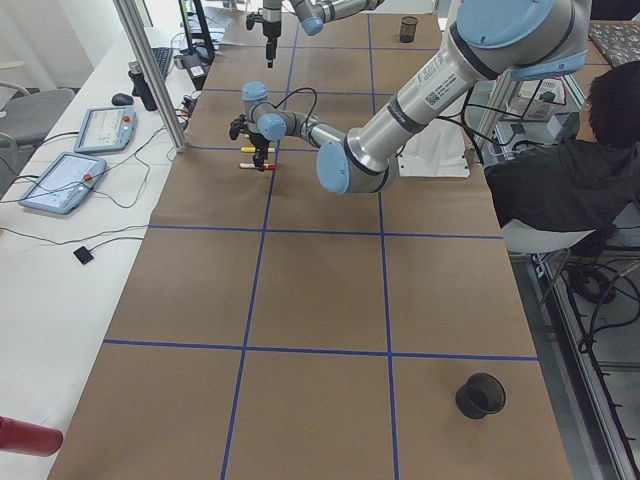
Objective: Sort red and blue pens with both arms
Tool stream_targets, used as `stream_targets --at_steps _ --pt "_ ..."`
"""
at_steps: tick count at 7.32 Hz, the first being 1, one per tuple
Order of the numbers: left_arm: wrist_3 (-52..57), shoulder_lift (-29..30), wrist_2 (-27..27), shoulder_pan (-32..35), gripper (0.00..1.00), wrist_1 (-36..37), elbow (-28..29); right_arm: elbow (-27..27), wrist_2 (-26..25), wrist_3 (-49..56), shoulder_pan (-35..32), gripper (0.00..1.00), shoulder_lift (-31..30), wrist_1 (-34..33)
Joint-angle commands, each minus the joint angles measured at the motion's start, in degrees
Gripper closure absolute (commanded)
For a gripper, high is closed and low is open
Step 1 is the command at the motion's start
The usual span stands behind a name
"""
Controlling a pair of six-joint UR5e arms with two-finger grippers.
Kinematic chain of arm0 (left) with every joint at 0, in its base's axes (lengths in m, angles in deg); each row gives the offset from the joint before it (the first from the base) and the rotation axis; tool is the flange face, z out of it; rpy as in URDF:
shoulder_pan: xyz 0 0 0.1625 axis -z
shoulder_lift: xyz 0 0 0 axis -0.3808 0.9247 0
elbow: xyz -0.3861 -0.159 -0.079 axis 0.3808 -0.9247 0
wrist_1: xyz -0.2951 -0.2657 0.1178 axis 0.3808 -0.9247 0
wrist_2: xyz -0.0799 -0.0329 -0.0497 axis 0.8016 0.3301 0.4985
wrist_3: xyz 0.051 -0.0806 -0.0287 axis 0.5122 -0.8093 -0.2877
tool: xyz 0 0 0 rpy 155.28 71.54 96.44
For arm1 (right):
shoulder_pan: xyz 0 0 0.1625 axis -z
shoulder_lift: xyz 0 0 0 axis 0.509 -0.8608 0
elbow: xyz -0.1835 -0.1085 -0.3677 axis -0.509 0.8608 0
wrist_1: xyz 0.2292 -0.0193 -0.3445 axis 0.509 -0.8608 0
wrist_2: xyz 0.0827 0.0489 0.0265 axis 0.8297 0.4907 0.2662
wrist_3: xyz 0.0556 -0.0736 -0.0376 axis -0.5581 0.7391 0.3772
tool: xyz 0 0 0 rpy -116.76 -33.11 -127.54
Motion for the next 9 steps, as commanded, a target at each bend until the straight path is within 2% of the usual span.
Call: stream_targets --at_steps 1,4,9 --pt "0.0 0.1 0.0 -0.3 0.35 -0.1 0.1 0.4 0.0 0.0 0.0 0.01 0.0 0.7" --pt "-0.2 0.2 0.0 -0.9 0.37 -0.1 0.4 0.4 0.0 0.0 0.1 0.01 -0.1 0.8" --pt "-2.6 0.4 0.0 -1.4 0.47 -0.1 1.0 0.3 0.0 -0.1 -0.1 0.01 -0.2 0.8"
